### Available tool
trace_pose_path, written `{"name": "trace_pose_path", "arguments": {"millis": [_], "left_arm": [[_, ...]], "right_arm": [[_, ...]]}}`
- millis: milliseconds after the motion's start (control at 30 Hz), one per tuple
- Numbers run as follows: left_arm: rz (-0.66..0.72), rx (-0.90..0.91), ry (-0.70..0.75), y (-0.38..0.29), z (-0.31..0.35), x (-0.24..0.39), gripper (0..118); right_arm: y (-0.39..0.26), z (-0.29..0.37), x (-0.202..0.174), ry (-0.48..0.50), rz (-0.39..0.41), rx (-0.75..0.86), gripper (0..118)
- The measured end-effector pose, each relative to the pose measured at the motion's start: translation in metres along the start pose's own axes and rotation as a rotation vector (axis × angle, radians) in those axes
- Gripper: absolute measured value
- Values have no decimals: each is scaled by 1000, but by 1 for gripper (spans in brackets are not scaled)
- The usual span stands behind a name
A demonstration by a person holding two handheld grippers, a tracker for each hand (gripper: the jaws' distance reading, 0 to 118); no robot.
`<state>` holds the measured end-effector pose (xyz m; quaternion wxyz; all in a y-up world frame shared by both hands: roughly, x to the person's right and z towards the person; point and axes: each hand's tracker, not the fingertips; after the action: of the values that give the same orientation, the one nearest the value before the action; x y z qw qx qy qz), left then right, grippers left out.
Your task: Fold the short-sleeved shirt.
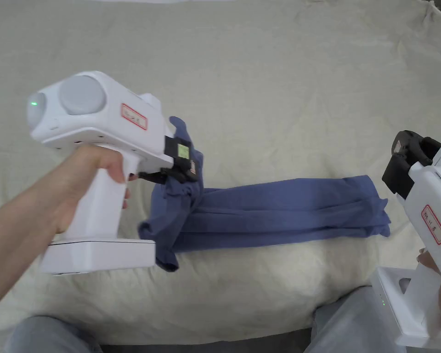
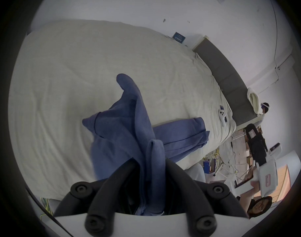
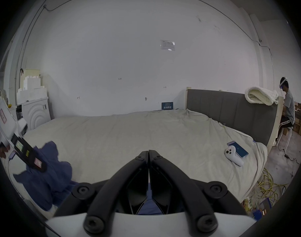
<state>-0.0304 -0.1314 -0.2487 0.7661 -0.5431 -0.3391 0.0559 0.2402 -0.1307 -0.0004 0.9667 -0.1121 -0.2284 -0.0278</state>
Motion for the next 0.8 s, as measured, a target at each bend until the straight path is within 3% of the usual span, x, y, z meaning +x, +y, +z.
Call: {"name": "trace_pose_path", "arguments": {"millis": [500,567,700,767,800], "left_arm": [[53,-139,144,0,-160,67,9],[55,-148,150,-2,-169,69,23],[57,-147,5,-3,-166,77,98],[56,-142,-27,2,-159,84,115],[48,-129,-51,4,-154,86,115]], "right_arm": [[-13,8,47,-102,-52,-23,0],[-15,7,51,-112,-52,-29,0],[-18,5,53,-116,-51,-40,0],[-19,4,52,-116,-51,-44,0],[-20,4,52,-117,-51,-46,0]]}}
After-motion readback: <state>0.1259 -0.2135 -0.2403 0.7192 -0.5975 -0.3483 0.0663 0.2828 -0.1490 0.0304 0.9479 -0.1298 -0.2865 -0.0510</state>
